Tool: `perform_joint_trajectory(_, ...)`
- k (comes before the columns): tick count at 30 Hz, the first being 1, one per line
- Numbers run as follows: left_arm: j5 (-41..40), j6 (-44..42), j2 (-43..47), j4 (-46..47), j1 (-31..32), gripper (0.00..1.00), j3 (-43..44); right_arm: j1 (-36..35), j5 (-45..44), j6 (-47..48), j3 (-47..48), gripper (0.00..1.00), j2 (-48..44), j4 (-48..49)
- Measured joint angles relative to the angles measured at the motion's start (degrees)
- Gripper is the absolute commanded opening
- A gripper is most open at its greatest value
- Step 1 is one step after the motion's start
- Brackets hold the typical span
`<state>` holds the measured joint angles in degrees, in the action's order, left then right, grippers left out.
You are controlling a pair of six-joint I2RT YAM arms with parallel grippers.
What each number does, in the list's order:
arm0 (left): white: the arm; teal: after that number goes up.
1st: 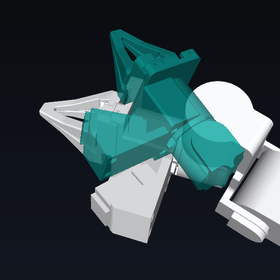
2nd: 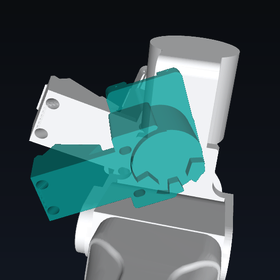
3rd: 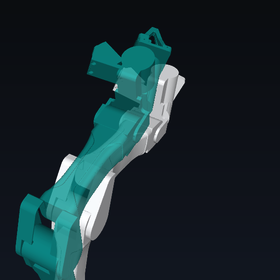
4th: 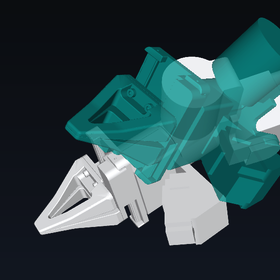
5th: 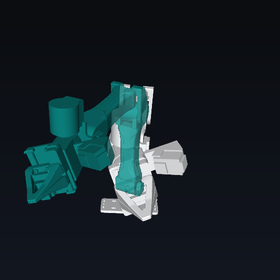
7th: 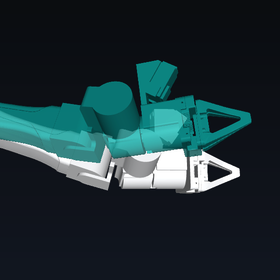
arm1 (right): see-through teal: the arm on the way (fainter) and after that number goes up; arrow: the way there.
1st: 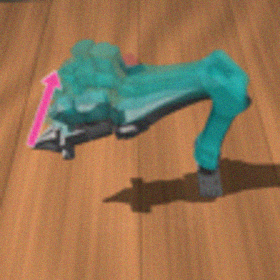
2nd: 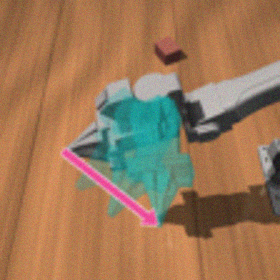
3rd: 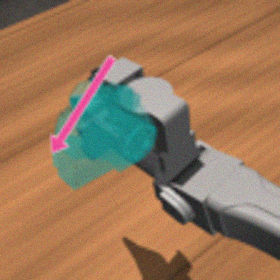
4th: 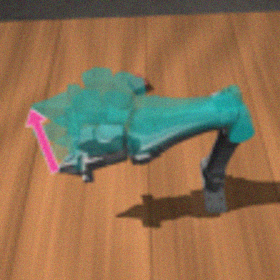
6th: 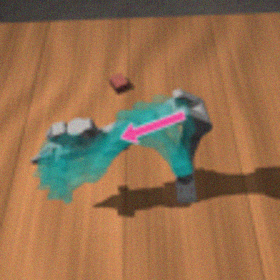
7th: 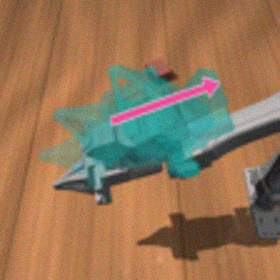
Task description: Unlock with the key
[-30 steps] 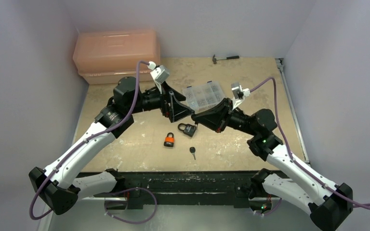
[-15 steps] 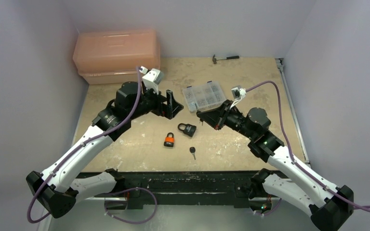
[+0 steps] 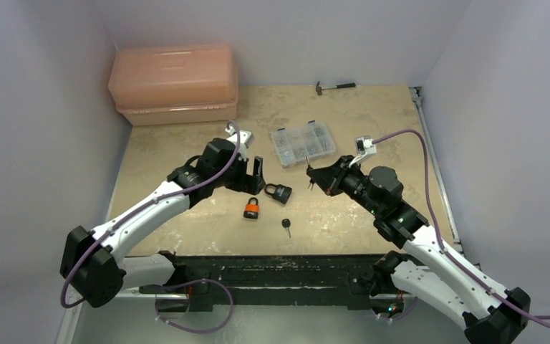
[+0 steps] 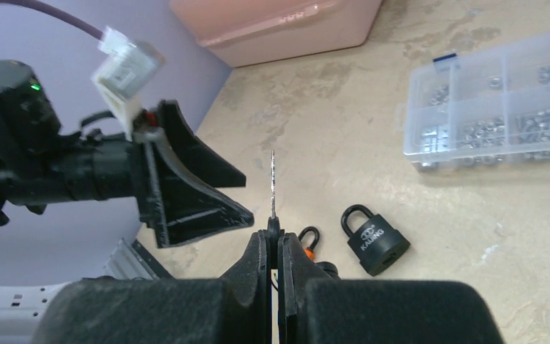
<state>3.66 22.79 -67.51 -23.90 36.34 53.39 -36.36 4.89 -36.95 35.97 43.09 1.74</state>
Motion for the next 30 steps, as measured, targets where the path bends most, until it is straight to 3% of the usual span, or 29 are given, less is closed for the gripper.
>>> perform_joint_trajectory(14, -5.1, 5.2, -19.0, 0.8, 0.2, 0.69, -3.8, 0.0, -2.6, 2.3, -2.7, 0.0, -3.4, -5.0)
perform_joint_trajectory(24, -7.8, 10.1, -22.6, 1.4, 4.8, 0.64, -4.3, 0.0, -2.6, 4.0, -3.5, 0.0, -4.3, -6.6)
perform_joint_trajectory(30, -14.9, 12.6, -24.8, -0.3, 8.7, 0.54, -2.4, 0.0, -2.6, 4.2, -4.2, 0.0, -5.6, -7.4)
